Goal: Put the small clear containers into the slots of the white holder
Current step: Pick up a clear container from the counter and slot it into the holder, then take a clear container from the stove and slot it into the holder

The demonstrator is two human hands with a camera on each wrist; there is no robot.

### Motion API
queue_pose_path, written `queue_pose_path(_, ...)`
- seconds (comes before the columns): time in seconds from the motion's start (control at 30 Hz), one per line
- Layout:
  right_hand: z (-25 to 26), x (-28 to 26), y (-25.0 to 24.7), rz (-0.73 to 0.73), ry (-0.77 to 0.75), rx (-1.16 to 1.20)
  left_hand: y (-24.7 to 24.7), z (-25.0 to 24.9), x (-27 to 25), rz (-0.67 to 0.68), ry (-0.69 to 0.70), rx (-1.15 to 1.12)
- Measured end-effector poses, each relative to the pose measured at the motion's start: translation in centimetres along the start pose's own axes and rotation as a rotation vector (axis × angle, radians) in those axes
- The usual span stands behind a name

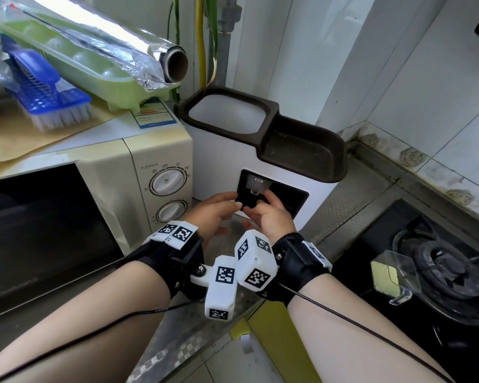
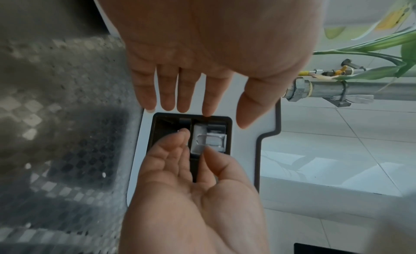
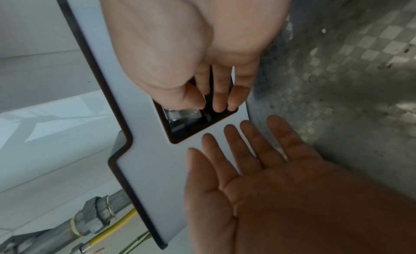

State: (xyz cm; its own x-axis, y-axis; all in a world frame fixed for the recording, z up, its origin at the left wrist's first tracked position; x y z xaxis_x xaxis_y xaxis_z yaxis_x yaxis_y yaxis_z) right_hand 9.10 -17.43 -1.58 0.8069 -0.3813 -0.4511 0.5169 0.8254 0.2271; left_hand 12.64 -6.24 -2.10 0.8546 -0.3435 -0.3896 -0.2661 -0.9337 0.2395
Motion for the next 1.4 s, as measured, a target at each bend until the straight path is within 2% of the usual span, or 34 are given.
queue_pose_path(0.23, 0.9, -0.9, -4.1, -0.060, -0.010, 0.033, 3.9, 0.6, 0.1, 0.059, -0.007, 0.013)
queue_pose_path(0.43, 2.4, -2.1, -10.5, -0.157, -0.043, 0.087, 10.2, 1.7, -0.3, 0.175, -0.029, 0.050)
queue_pose_path(0.73, 2.8, -5.8, -25.7, -0.522, -0.064, 0.101, 21.6, 6.4, -2.0, 0.369, -0.119, 0.162)
queue_pose_path(0.9, 1.6, -7.3, -31.0, -0.655, -0.045, 0.084, 25.2, 9.1, -3.3, 0.405, -0.172, 0.218)
queue_pose_path(1.03, 0.4, -7.3, -32.3, -0.592, 0.058, -0.051, 25.9, 10.0, -3.6, 0.395, -0.182, 0.254)
queue_pose_path(1.17, -0.6, -6.2, -32.2, -0.521, 0.131, -0.161, 24.9, 9.8, -3.3, 0.319, -0.164, 0.266)
queue_pose_path(1.4, -1.8, -3.4, -32.7, -0.623, 0.164, -0.369, 22.7, 9.5, -2.9, 0.237, -0.168, 0.233)
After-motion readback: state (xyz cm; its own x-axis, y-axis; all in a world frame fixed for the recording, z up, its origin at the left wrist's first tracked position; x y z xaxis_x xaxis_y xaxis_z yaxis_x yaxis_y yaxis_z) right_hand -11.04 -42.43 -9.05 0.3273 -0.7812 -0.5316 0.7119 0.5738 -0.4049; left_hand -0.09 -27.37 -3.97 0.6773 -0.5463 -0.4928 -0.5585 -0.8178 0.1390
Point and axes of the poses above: each hand's wrist, its own x-axis towards the middle knuckle, its own y-axis out of the palm, z = x × y, the point moved 9 cm from there along x, towards the middle knuckle, and after that the axes turned 6 degrees about -x, right-handed, at the moved point
